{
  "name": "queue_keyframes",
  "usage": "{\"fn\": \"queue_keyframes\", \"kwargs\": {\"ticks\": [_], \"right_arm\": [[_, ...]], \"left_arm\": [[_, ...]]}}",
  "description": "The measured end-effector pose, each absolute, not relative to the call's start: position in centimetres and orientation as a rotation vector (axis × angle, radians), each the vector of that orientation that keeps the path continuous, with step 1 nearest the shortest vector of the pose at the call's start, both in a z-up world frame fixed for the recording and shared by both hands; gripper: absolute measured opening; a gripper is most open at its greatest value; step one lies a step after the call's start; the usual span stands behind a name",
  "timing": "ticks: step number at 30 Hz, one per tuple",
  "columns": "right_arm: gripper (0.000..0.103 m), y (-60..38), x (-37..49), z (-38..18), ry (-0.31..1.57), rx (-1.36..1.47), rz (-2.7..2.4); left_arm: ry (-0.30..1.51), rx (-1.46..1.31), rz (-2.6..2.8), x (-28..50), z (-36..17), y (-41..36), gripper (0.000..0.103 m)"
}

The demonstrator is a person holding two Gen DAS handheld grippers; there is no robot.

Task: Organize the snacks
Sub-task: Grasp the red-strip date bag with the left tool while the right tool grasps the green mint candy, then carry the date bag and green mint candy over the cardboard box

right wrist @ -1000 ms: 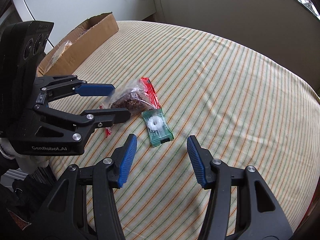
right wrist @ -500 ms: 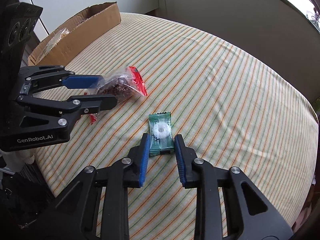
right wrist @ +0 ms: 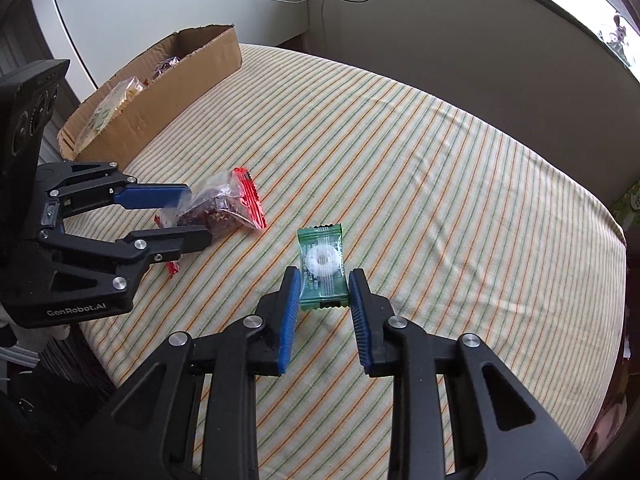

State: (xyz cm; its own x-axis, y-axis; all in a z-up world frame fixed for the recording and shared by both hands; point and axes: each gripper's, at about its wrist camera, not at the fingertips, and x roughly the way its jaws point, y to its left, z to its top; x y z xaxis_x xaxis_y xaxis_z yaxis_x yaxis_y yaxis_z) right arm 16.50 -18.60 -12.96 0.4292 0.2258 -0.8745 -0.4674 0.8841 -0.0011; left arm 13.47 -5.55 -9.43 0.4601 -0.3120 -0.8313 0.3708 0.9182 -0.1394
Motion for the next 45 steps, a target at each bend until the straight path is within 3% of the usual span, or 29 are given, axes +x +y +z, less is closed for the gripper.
{"fn": "queue_keyframes", "kwargs": {"ticks": [6,8,16,30,45], "right_arm": [[0.026,-18.8,16.5,-13.2,1.055,-0.254,0.432],[0.026,-18.8,16.5,-13.0,1.05,-0.249,0.424],[0.026,-17.7,16.2,-10.5,0.989,-0.247,0.435],[0.026,-9.4,18.3,-4.4,0.866,-0.252,0.524],[0.026,2.7,23.3,-4.9,0.873,-0.228,0.634]], "left_arm": [[1.029,0.07,-0.413,14.5,-10.3,-6.0,0.045],[1.021,0.059,-0.395,14.6,-10.4,-5.9,0.036],[0.951,0.017,-0.37,13.5,-8.0,-4.1,0.035],[0.782,-0.034,-0.227,12.3,-1.8,5.0,0.035],[0.761,-0.091,-0.084,14.1,-1.9,14.3,0.035]]}}
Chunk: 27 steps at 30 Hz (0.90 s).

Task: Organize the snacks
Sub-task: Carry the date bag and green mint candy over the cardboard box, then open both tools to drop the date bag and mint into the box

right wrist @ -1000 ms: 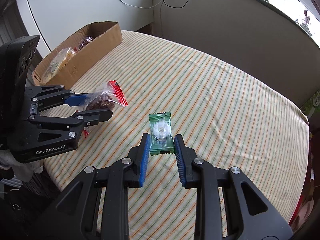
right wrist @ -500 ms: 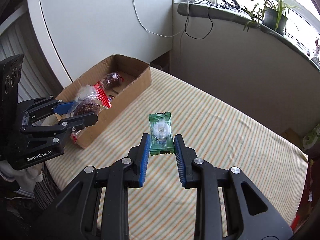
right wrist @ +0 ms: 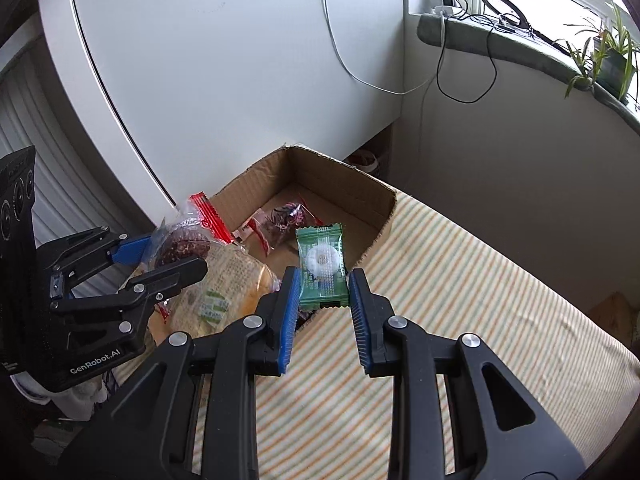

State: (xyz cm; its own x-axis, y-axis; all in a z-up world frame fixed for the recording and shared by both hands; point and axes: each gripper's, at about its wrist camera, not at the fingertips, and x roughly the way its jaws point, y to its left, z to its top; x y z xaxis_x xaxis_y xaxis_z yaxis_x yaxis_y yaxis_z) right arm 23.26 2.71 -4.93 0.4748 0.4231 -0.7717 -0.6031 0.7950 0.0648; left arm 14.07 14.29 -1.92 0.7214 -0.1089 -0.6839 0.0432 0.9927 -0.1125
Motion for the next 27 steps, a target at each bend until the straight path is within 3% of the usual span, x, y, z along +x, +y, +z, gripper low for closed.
{"fn": "queue_keyframes", "kwargs": {"ticks": [17,19,21,27], "right_arm": [[0.027,6.9,25.3,-6.6,0.902,-0.25,0.659],[0.033,6.7,25.1,-6.4,0.9,-0.252,0.654],[0.049,6.7,25.0,-6.3,0.887,-0.255,0.644],[0.053,6.2,24.4,-5.5,0.871,-0.252,0.634]], "left_arm": [[0.773,-0.145,-0.049,15.2,-3.1,17.3,0.037],[0.766,-0.147,-0.047,15.1,-3.0,17.4,0.043],[0.759,-0.149,-0.042,15.0,-2.8,17.4,0.051],[0.75,-0.147,-0.042,14.4,-2.3,17.4,0.051]]}}
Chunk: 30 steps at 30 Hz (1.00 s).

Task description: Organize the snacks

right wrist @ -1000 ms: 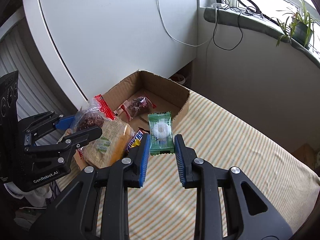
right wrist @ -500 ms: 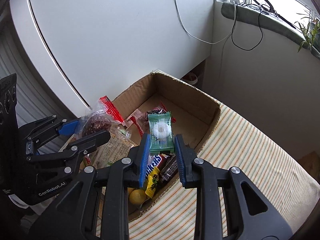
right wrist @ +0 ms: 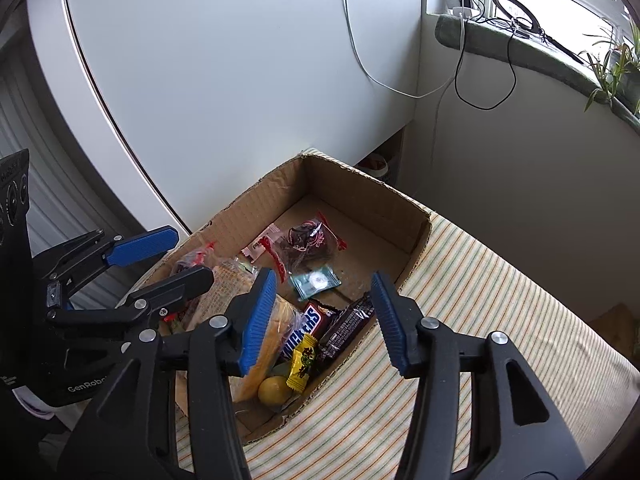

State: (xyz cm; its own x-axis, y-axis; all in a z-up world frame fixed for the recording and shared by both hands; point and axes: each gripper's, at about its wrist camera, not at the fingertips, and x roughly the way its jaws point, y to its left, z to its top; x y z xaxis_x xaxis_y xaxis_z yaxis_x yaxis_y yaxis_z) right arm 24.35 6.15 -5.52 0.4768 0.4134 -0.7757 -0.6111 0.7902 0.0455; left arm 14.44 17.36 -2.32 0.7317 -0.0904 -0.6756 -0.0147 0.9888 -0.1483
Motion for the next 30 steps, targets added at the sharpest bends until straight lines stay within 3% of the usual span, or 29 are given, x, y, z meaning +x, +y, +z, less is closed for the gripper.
{"fn": "queue_keyframes", "kwargs": {"ticks": [20,22,24,26,30], "right_arm": [[0.055,2.9,17.9,-3.3,0.792,-0.244,0.6],[0.059,2.4,16.9,-3.3,0.779,-0.238,0.589],[0.076,1.7,15.8,-3.3,0.757,-0.23,0.57],[0.083,1.1,14.6,-3.3,0.73,-0.222,0.552],[0.083,0.1,12.8,-3.2,0.693,-0.235,0.5]], "left_arm": [[0.689,-0.139,-0.028,9.0,-0.3,15.3,0.052],[0.689,-0.144,-0.025,8.3,-0.3,15.1,0.055],[0.688,-0.151,-0.019,7.6,-0.4,15.0,0.058],[0.681,-0.147,-0.009,6.9,-0.4,14.7,0.058],[0.676,-0.137,0.0,6.0,-0.4,14.0,0.06]]}}
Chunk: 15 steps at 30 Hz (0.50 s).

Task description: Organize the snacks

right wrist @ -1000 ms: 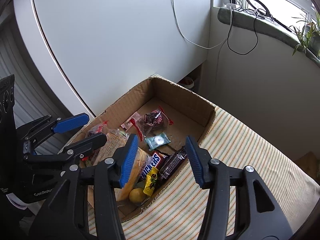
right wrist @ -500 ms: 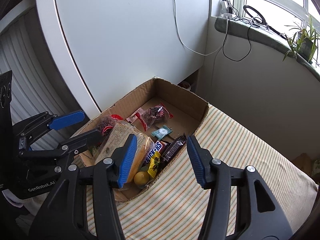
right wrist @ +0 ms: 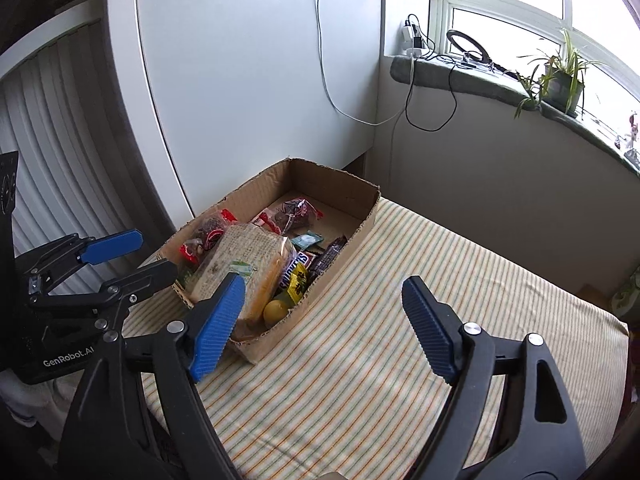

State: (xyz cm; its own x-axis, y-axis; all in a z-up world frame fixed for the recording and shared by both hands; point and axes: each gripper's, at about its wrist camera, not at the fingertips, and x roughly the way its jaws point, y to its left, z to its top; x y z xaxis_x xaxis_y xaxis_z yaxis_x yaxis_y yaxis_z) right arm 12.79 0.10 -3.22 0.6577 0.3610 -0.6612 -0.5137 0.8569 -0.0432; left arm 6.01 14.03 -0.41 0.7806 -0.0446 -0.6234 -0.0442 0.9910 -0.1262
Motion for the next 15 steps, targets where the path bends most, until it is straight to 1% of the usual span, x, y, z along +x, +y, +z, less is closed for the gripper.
{"fn": "queue_keyframes", "kwargs": {"ticks": [2,6,8,15], "right_arm": [[0.084,-0.3,11.8,-3.3,0.676,-0.251,0.477],[0.084,-0.8,10.3,-3.4,0.659,-0.265,0.459],[0.084,-0.9,9.9,-3.4,0.66,-0.258,0.467],[0.084,-1.3,9.7,-3.6,0.66,-0.247,0.468]], "left_arm": [[0.665,-0.138,0.009,5.3,-0.3,13.8,0.066],[0.648,-0.138,0.041,4.6,0.0,13.5,0.068],[0.649,-0.137,0.056,4.3,-0.1,13.4,0.071],[0.66,-0.133,0.086,4.2,-0.3,12.9,0.073]]}}
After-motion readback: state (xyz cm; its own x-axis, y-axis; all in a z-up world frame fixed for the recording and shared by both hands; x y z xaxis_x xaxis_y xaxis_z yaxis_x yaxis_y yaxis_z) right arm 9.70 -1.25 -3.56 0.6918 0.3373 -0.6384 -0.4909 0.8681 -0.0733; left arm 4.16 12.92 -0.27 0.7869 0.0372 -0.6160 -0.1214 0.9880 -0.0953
